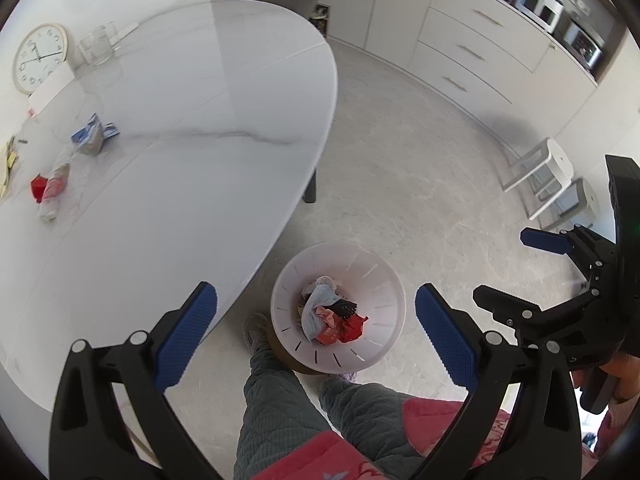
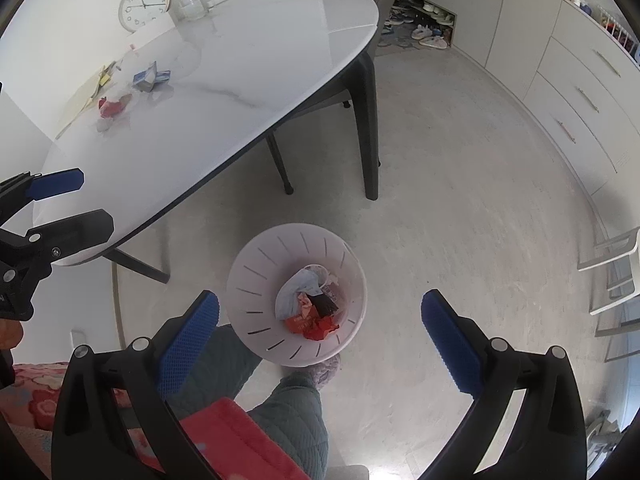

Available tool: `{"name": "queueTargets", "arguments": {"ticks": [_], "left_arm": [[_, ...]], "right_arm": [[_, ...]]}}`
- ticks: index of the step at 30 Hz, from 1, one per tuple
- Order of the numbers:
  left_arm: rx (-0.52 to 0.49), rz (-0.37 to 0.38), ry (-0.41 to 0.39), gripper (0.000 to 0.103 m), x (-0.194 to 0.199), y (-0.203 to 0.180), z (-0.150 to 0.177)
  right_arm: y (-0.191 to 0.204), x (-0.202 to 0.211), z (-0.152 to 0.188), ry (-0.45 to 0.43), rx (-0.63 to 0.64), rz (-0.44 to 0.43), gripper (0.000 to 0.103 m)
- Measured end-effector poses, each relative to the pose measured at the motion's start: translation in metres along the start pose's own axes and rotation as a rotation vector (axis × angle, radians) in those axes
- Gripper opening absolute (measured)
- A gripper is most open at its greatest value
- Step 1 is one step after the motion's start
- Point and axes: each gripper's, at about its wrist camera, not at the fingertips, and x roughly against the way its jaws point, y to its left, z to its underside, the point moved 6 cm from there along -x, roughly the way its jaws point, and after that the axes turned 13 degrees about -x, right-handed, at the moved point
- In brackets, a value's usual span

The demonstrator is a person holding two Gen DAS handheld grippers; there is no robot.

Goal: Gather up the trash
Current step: 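Move both open tools back over the table toward the plastic bottle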

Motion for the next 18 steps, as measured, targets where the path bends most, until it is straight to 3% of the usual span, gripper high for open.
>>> {"name": "queueTargets", "arguments": {"ticks": [9, 18], "left_arm": [[0.133, -0.068, -0.008, 0.095, 0.015, 0.040, 0.007], [0.289, -0.124, -0.011, 0.095, 0.027, 0.125, 0.026]], "right_arm": [[0.032, -0.001, -0.022, -0.001, 0.111, -0.030, 0.100], [0.088, -0.010, -0.056, -0.021, 0.188, -0.039, 0.100]]}}
